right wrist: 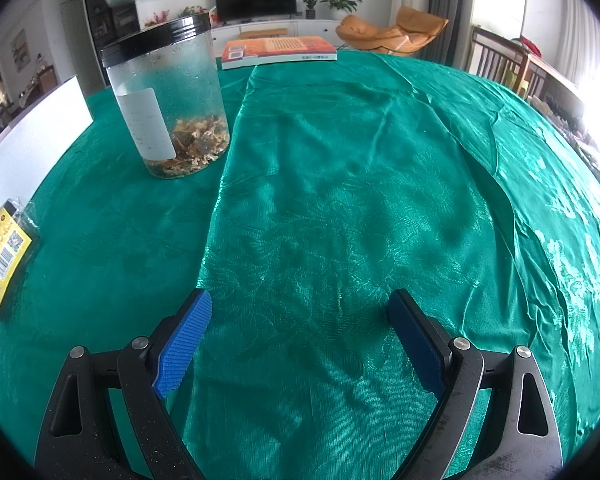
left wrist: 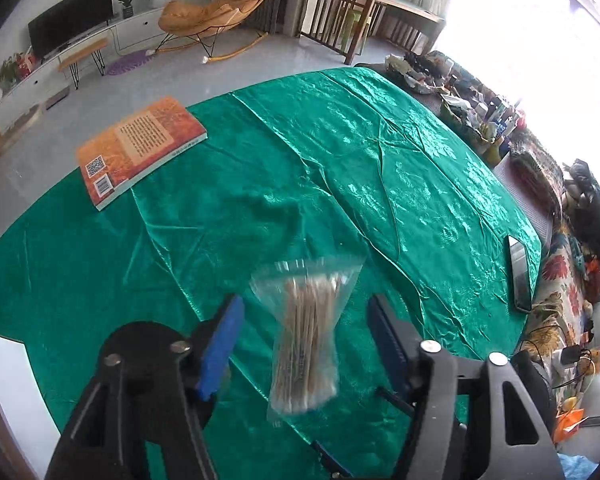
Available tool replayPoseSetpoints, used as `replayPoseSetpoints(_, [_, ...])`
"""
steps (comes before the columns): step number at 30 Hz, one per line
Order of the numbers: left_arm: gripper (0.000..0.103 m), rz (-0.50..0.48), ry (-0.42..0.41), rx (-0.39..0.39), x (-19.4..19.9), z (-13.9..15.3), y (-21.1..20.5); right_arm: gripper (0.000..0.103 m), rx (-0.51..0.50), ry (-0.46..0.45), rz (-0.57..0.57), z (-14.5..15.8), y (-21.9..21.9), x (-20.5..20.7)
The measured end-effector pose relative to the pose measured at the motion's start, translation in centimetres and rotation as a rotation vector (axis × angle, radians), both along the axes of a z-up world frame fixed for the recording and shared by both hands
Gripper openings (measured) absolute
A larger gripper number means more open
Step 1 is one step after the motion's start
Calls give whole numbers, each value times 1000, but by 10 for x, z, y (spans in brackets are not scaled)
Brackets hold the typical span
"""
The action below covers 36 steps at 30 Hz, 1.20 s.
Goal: Organize soft objects
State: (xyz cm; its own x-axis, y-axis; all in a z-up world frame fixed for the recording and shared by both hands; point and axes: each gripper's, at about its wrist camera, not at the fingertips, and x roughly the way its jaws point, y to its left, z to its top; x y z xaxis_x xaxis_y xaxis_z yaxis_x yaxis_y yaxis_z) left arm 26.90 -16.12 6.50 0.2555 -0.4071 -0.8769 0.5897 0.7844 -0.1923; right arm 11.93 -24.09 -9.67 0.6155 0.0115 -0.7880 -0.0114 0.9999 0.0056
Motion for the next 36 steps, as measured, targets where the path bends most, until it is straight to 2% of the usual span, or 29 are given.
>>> replayPoseSetpoints(3, [70,-22,-32,-6,-17,5,-4,92,0,0,0,0,0,0])
replayPoseSetpoints(7, [86,-37,-137,-13,-56,21,11,92,-1,0,0,0,0,0])
replayPoseSetpoints(10, [87,-8,-200,-11,-95,22,48,92,0,1,0,0,0,0])
replayPoseSetpoints(14, [87,80,-239,26,-156,-6,106,92,0,0,0,0,0,0])
replayPoseSetpoints(18, [87,196,-205,90,-185,-33,165,92,0,0,1,0,0,0])
replayPoseSetpoints(21, [87,355,-128,21,-173,-36,217,92,-1,0,0,0,0,0])
replayPoseSetpoints(23, [87,427,-64,-50,-163,-40,243,92,0,0,0,0,0,0])
replayPoseSetpoints(24, [87,440,-52,-57,-161,-44,248,92,0,0,1,0,0,0])
replayPoseSetpoints(26, [87,424,-45,10,-155,-59,246,92,1,0,1,0,0,-1])
replayPoseSetpoints(29, [87,399,-85,215,-156,-88,229,92,1,-1,1,0,0,0])
replayPoseSetpoints(31, [87,403,-118,303,-161,-100,223,92,4,-2,2,0,1,0])
replayPoseSetpoints(33, [87,411,-129,353,-164,-113,222,92,4,-2,2,0,1,0])
replayPoseSetpoints(36, [87,436,-82,387,-163,-135,228,92,2,-1,2,0,1,0])
